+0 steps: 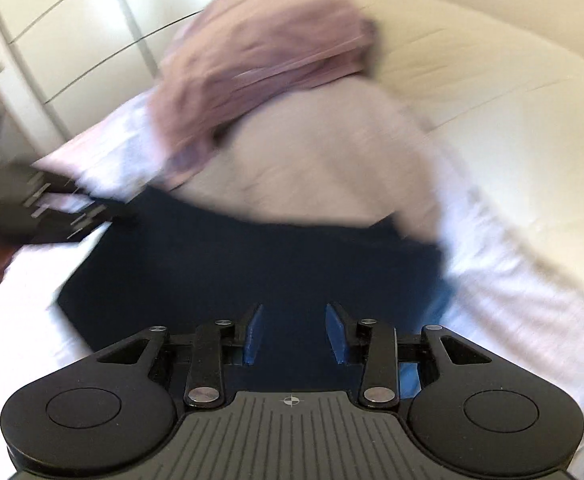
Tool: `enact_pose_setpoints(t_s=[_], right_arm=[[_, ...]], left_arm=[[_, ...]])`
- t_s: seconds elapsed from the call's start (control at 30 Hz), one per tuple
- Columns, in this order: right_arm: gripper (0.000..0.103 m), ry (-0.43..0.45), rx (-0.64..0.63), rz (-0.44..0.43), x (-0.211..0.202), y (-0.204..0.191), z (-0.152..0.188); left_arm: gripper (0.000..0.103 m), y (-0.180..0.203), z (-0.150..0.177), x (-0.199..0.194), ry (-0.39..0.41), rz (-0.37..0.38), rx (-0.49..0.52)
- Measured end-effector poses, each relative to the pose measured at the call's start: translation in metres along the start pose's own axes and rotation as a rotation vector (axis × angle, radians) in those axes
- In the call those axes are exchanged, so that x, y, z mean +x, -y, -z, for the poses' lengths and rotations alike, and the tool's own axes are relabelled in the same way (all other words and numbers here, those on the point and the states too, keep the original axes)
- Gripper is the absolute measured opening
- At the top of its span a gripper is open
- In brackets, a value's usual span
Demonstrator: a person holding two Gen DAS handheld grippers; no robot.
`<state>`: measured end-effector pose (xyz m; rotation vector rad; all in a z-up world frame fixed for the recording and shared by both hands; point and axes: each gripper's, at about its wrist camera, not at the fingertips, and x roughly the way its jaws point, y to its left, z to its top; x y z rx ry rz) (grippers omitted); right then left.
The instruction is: Fold clothes
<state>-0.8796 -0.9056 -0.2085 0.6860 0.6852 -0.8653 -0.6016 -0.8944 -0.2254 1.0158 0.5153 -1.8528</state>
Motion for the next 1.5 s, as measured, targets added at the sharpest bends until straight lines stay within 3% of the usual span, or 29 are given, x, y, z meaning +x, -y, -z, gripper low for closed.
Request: enact_pose_setpoints(t_s=[0.13,0.2,0.27,0.43,0.6,0.77,0.9,1.03,1.5], right_arm=[[0.038,-0.023,0.016,0.049,0.048,0.043,-0.013],[0.024,-0.054,-0.007,0.074,0.069,0.053,-0.004],[0.021,-0.046,0.001,0.09,0.076,0.059,0.005],[0.021,-0.012,0.094,0.068,0.061,0.061,0.004],[0.022,-0.006,0.114,0.021,0.023,0.046,-0.001],[0.022,-0.03,0.135,0.001,-0.011,0.018,0.034],[0.022,-0.05,0.164,-0.009,-0.029,-0.006,0.064],[0.022,-0.11,0.216,0.01,-0.008,-0.01,0.097],[0.022,-0.116,0.19,0.026,0.01,-0.02,0.131]], left_arm=[[0.01,-0.012,0.009,0.02,-0.004,0.003,-0.082],[0.01,-0.014,0.012,0.025,0.001,0.003,-0.12],[0.01,-0.017,0.013,0.031,0.0,0.001,-0.147],[0.01,-0.023,0.009,0.036,-0.018,0.007,-0.171],[0.011,-0.023,0.011,0.002,0.018,0.032,-0.15],[0.011,-0.011,0.034,-0.046,0.03,0.093,-0.136],[0.011,-0.003,0.051,-0.036,0.002,0.099,-0.111],[0.012,0.005,0.069,-0.027,-0.026,0.105,-0.085],[0.012,0.007,0.098,-0.012,-0.023,0.122,-0.076]])
